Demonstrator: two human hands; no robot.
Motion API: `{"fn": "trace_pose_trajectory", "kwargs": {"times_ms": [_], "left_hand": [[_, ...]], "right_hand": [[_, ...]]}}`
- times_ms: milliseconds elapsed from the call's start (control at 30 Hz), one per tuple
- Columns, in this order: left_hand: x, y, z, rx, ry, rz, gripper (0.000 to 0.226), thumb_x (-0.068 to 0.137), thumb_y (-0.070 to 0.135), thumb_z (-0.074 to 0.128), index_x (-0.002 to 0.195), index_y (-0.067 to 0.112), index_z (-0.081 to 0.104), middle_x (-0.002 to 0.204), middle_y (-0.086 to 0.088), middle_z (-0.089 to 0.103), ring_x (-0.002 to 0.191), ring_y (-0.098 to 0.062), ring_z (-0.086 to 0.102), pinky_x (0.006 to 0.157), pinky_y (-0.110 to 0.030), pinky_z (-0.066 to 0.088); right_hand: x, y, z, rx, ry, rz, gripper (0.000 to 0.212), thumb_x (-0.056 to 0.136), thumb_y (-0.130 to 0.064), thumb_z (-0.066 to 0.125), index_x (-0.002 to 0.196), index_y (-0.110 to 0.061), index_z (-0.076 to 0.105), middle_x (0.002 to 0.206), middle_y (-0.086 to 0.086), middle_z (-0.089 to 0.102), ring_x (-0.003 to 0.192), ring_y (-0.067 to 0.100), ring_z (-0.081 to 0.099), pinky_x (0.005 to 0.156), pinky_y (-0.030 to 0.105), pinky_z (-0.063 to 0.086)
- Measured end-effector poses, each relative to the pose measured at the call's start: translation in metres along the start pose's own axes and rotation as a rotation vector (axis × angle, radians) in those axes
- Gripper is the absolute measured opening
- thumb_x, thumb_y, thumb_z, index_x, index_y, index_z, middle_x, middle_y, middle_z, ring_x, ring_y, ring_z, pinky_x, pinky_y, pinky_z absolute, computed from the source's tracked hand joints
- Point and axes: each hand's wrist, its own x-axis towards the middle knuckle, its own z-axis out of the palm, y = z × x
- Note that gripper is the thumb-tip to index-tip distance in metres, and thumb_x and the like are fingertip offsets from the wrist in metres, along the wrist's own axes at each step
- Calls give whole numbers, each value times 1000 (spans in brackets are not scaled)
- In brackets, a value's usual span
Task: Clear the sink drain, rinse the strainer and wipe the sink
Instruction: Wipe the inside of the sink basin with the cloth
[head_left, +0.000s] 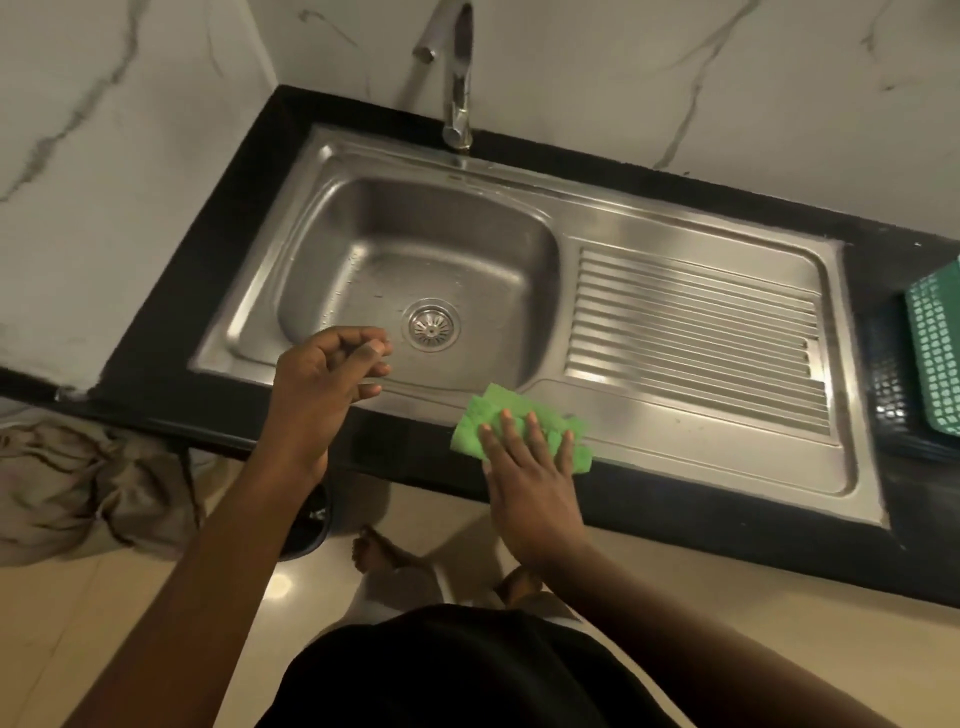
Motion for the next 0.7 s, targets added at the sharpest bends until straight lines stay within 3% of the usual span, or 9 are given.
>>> {"fn": "trace_pose_trajectory", "kwargs": {"times_ms": [233,367,467,600,700], "left_hand": [[23,1,-76,-35,75,-35,12,100,17,71,109,19,79,113,-13,80,101,-28,76,85,-38,60],[36,2,-124,-53,138,-36,13,100,13,70,111,15,78,113,-15,80,98,-25,76,80,-31,61],[43,3,-160,-52,191,-45,16,102,12,68,115,11,77,112,-15,81,98,-25,76,86,-35,62],[48,1,-193,-33,225,-47,15,101,16,69,112,19,79,111,-7,82,100,-20,79,86,-34,62],[53,-1,-202,-36,227,-55,17,102,14,68,116,14,78,114,-10,81,102,-22,78,83,-28,63]], "right_hand": [[57,-103,14,-37,-49,-194,60,112,-38,27,168,-31,9,177,0,0,162,32,-11,125,68,-3],[100,-168,23,-55,-79,-316,61,111,-38,26,169,-27,9,177,3,1,163,34,-7,126,66,-5],[131,-213,27,-34,-102,-407,60,112,-38,27,169,-26,13,177,4,3,163,33,-4,128,63,-5],[166,-250,30,-10,-116,-477,59,112,-37,31,168,-21,19,177,6,9,163,31,1,130,60,0],[188,-259,30,18,-112,-514,59,112,-35,34,168,-19,22,176,9,9,163,29,2,131,56,1]]}}
